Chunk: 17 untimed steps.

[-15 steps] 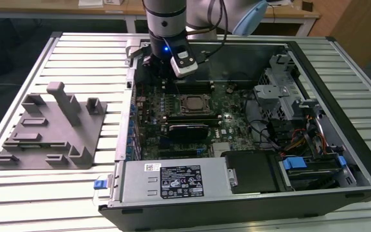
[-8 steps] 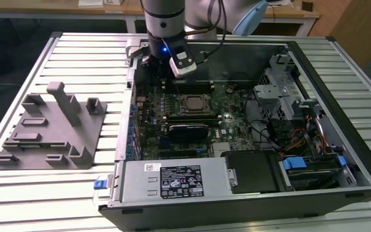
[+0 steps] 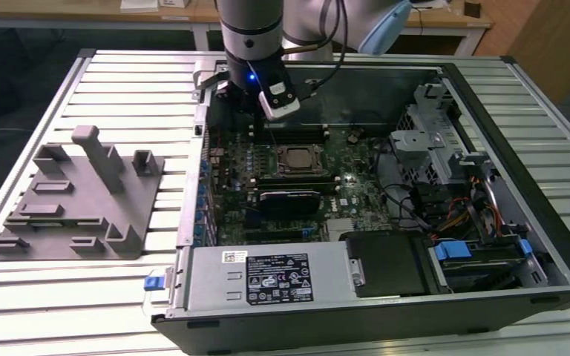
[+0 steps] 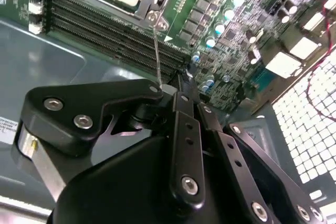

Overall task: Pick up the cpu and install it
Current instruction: 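Install the first cpu locking lever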

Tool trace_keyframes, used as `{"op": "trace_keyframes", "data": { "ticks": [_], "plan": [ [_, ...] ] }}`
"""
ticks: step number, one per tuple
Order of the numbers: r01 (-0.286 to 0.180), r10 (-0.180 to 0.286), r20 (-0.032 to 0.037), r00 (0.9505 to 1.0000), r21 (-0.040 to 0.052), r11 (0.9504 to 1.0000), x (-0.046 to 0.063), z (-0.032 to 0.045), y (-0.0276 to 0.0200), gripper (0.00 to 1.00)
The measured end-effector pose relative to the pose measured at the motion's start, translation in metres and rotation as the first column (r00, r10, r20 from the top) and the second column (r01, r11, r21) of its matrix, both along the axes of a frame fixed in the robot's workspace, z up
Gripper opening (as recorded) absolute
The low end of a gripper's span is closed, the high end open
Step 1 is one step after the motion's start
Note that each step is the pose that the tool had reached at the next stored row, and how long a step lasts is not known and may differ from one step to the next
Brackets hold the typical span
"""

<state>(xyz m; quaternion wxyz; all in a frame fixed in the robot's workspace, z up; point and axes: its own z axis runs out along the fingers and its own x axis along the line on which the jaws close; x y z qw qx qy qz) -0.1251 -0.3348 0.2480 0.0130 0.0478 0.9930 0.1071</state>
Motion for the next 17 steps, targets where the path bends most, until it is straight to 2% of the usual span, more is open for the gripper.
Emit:
{"op": "trace_keyframes", "data": {
  "ticks": [3,6,17],
  "plan": [
    [0.0,0.0,-0.0001,1.0,0.0002,1.0,0.001,0.0,0.0,0.11],
    [0.0,0.0,-0.0002,1.0,0.0001,1.0,0.006,0.0,0.0,0.11],
    [0.003,-0.003,0.0,1.0,-0.0024,1.0,0.042,0.0,0.0011,0.11]
  ]
}}
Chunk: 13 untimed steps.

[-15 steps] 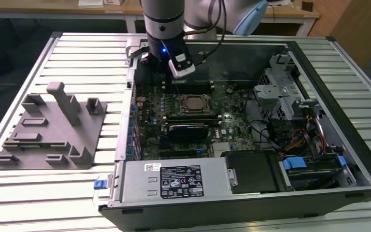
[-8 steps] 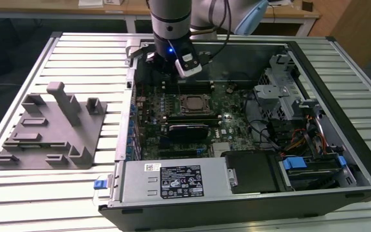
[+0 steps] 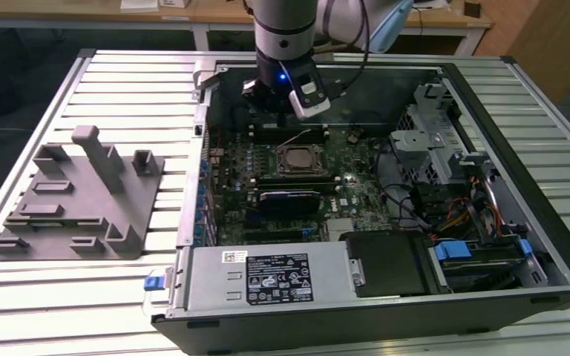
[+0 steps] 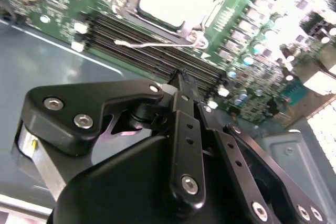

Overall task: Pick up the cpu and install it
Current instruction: 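Install the first cpu locking lever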

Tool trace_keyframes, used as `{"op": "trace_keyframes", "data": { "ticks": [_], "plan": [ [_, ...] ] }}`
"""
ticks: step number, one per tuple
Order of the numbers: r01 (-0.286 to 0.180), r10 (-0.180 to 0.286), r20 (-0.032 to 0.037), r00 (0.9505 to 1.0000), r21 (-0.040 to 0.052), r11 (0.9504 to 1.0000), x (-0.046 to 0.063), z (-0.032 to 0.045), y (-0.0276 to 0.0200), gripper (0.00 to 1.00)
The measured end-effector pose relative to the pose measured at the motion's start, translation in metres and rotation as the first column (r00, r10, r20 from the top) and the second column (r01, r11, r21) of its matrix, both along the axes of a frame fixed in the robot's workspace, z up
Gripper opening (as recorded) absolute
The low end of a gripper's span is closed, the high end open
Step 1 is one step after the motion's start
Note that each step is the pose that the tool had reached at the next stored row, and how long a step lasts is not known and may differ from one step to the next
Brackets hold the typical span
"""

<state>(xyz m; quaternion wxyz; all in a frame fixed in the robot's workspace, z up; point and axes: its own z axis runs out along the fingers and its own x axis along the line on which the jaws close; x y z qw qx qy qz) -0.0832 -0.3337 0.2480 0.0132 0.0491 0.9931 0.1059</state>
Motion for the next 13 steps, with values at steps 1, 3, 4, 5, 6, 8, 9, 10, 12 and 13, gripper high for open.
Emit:
{"op": "trace_keyframes", "data": {
  "ticks": [1,3,4,5,6,8,9,10,12,13],
  "plan": [
    [0.0,0.0,-0.0002,1.0,-0.0002,1.0,0.0009,0.0,0.0001,0.11],
    [0.0,0.0,-0.0001,1.0,-0.0002,1.0,0.001,0.0,0.0,0.11],
    [0.0,0.0,-0.0001,1.0,-0.0002,1.0,0.0012,0.0,0.0,0.11],
    [0.0,0.0,-0.0001,1.0,-0.0002,1.0,0.0013,0.0,0.0001,0.11],
    [0.0,0.0,0.0008,1.0,-0.0002,1.0,0.0013,0.0,0.0001,0.11],
    [0.004,-0.004,0.0058,1.0,-0.0004,1.0,0.0014,-0.0001,0.0001,0.11],
    [0.005,-0.005,0.0089,0.9999,0.0004,1.0,0.0014,-0.0004,0.0001,0.11],
    [0.006,-0.006,0.0119,0.9999,0.0022,1.0,0.0014,-0.0007,0.0,0.11],
    [0.007,-0.007,0.0177,0.9998,0.0084,0.9999,0.0015,-0.0014,0.0001,0.11],
    [0.008,-0.008,0.0201,0.9998,0.0121,0.9999,0.0016,-0.0018,0.0001,0.11]
  ]
}}
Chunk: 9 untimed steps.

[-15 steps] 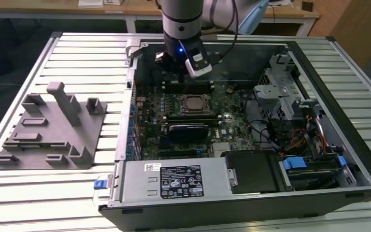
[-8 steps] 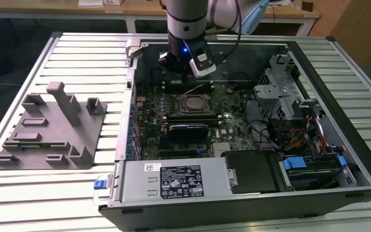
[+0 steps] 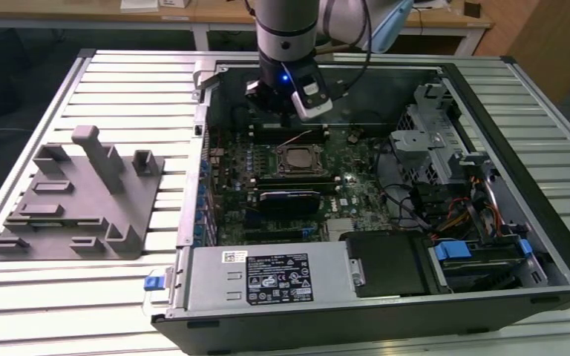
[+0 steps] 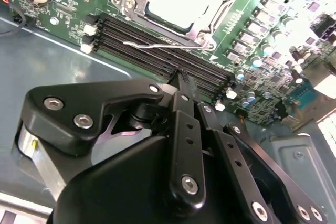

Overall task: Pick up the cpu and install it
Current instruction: 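Install the first cpu locking lever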

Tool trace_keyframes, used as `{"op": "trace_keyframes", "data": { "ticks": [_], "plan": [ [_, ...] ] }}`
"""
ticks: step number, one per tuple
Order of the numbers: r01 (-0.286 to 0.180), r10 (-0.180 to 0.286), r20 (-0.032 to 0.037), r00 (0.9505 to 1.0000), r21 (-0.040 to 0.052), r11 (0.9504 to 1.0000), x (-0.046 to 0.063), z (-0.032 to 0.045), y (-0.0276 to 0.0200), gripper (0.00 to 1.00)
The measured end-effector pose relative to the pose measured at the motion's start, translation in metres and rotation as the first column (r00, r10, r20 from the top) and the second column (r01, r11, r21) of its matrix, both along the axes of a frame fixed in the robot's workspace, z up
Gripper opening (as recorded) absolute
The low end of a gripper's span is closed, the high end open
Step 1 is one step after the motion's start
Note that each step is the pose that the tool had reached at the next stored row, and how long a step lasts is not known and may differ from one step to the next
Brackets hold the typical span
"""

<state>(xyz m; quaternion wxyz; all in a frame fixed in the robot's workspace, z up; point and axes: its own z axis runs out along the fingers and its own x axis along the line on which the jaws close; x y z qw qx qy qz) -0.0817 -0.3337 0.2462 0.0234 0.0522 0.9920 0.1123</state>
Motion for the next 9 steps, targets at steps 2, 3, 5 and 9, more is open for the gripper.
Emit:
{"op": "trace_keyframes", "data": {
  "ticks": [2,3,5,9],
  "plan": [
    [0.001,-0.001,0.002,1.0,0.0072,1.0,0.0012,-0.0012,0.0,0.11],
    [0.001,-0.001,0.0024,1.0,0.0102,0.9999,0.0022,-0.002,0.0,0.11],
    [0.002,-0.002,0.0026,1.0,0.0134,0.9999,0.0045,-0.0035,-0.0001,0.11],
    [0.005,-0.005,0.0025,1.0,0.0119,0.9999,0.0087,-0.0039,-0.0001,0.11]
  ]
}}
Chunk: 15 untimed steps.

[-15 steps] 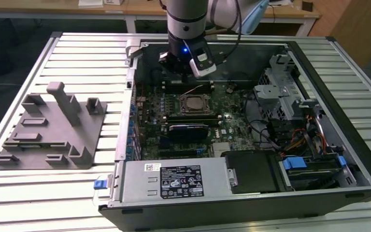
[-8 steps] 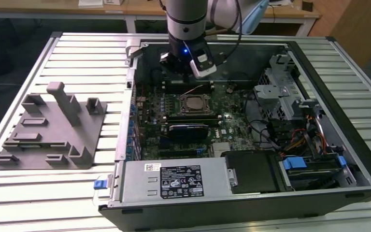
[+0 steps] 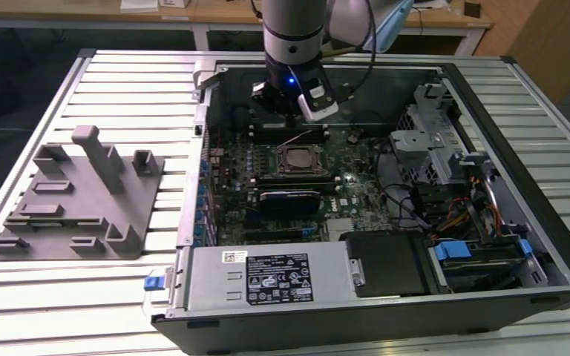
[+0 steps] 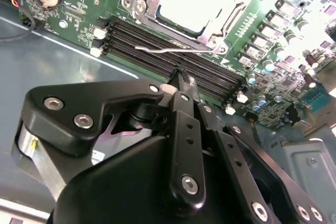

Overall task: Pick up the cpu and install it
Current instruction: 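Install the first cpu locking lever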

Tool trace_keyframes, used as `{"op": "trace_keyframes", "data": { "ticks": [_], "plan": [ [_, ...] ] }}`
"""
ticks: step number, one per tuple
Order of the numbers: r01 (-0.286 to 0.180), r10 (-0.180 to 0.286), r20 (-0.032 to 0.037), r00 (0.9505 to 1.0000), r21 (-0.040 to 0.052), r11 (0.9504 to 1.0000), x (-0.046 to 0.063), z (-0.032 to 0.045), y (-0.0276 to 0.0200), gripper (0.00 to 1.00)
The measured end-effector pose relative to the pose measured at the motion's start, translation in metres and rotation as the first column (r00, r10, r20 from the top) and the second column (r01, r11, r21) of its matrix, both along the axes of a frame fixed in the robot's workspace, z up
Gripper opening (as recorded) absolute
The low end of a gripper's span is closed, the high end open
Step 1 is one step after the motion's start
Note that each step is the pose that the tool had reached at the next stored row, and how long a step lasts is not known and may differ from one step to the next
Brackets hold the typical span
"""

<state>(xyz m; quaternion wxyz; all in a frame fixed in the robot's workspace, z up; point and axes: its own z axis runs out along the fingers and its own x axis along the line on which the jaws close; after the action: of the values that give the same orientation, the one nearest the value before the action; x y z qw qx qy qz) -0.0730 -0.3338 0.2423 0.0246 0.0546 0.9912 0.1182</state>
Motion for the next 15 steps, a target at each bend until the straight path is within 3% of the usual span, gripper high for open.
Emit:
{"op": "trace_keyframes", "data": {
  "ticks": [3,6,15],
  "plan": [
    [0.0,0.0,0.0001,1.0,-0.0024,1.0,0.0,-0.0001,0.0001,0.11],
    [0.002,-0.002,0.0008,1.0,-0.025,0.9997,0.0,-0.0008,0.0,0.11],
    [0.005,-0.005,0.0013,1.0,-0.029,0.9996,0.005,-0.0109,0.0,0.11]
  ]
}}
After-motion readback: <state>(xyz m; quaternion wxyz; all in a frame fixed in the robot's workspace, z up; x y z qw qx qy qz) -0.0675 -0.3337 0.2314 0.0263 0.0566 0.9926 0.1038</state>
